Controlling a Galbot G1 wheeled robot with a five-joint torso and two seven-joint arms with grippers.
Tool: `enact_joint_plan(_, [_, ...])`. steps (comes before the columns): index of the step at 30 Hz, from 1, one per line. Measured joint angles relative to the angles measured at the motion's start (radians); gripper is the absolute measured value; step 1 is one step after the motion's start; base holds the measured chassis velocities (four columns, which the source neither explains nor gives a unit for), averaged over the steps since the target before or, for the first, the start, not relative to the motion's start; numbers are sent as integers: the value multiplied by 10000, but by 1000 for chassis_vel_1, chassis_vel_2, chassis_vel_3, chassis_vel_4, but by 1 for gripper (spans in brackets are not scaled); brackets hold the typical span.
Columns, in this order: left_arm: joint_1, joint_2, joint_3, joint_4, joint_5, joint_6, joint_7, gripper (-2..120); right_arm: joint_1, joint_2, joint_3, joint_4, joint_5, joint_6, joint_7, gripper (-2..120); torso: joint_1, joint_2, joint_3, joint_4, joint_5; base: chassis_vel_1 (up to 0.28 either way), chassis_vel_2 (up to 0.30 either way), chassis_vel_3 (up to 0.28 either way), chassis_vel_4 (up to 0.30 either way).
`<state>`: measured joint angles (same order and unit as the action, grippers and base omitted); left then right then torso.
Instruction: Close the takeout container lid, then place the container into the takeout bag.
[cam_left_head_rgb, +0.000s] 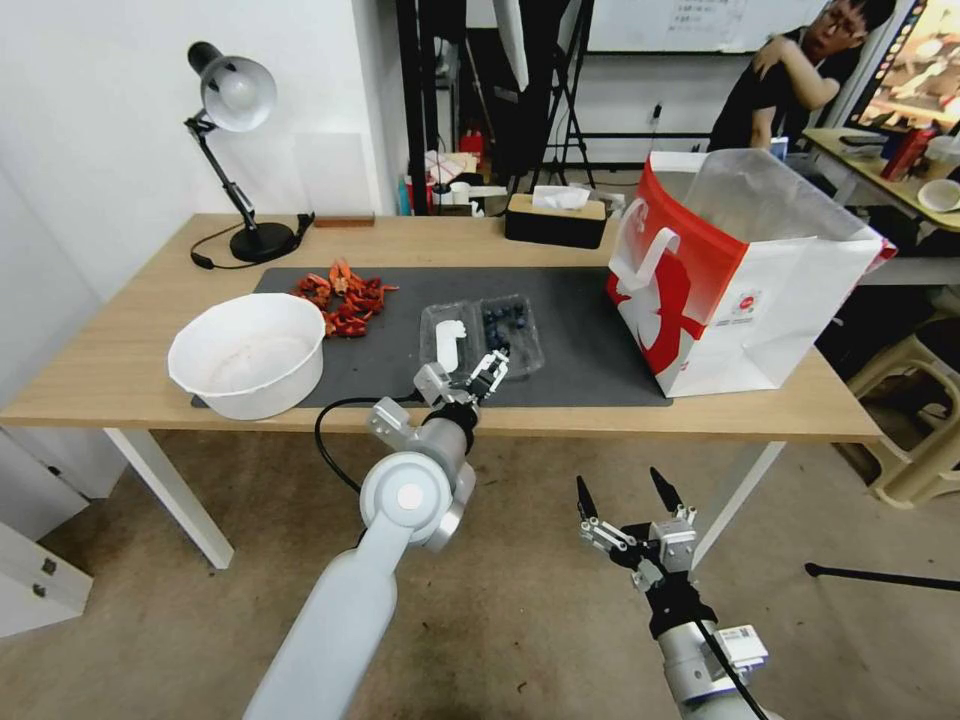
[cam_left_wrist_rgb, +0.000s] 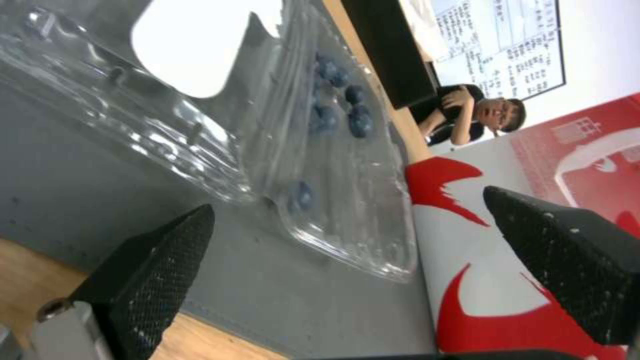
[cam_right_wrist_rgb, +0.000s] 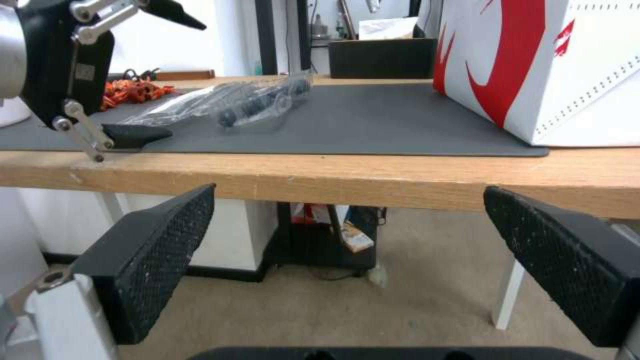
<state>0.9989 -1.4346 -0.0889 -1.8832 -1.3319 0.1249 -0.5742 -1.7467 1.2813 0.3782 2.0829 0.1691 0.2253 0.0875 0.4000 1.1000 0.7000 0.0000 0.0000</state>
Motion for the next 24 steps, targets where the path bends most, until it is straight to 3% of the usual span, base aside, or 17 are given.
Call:
enact_joint_plan(19, [-129,-117,-282,356,52,-357,-256,100,-69,-12,-18,-69,-28,86,4,100,-4,5,-2,-5,0,0,0,0,0])
enact_joint_plan(24, [91,-129,-368,124,-87,-570,52,100,-67,-12,-19,-122,-28,92,2,100,4,-5,6,6,-1,0,0,0,0])
